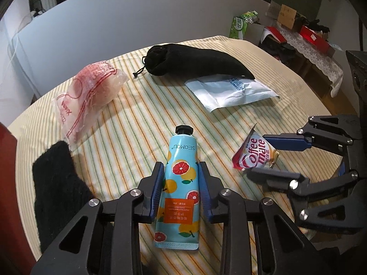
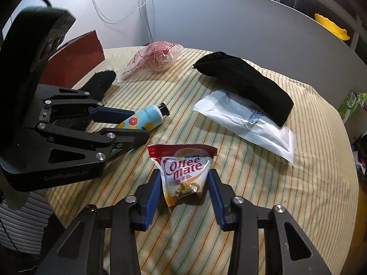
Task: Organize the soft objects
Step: 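Close the left tool on the tube while the right tool closes on the sachet, then carry the tube and sachet into the box and open both tools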
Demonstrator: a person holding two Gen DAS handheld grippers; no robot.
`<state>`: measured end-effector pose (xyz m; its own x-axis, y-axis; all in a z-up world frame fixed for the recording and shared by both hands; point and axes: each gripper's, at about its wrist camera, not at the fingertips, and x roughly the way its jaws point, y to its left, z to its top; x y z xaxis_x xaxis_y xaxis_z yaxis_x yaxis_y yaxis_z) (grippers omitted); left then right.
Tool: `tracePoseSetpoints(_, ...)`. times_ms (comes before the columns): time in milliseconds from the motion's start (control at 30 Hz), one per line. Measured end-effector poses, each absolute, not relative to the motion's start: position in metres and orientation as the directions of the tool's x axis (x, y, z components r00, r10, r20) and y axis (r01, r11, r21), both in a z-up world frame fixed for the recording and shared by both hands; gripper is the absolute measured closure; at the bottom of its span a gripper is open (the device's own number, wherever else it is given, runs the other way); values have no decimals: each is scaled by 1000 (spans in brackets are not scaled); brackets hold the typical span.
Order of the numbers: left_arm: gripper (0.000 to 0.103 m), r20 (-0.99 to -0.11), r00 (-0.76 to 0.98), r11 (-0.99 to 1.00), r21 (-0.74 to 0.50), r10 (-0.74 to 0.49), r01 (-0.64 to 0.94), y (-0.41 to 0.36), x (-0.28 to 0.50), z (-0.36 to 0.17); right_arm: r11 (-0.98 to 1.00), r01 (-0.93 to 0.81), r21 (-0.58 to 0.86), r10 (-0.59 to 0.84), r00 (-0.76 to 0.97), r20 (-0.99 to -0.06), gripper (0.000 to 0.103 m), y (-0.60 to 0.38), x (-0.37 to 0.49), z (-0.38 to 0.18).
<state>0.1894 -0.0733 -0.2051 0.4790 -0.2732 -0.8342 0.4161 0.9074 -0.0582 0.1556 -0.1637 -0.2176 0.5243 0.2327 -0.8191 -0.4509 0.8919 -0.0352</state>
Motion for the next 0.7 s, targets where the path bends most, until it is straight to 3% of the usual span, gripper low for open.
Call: tracePoseSetpoints(700, 75, -764, 568, 919, -80, -304, 385, -40, 163, -158, 897, -441, 24, 303, 576, -760, 74, -164, 142, -179)
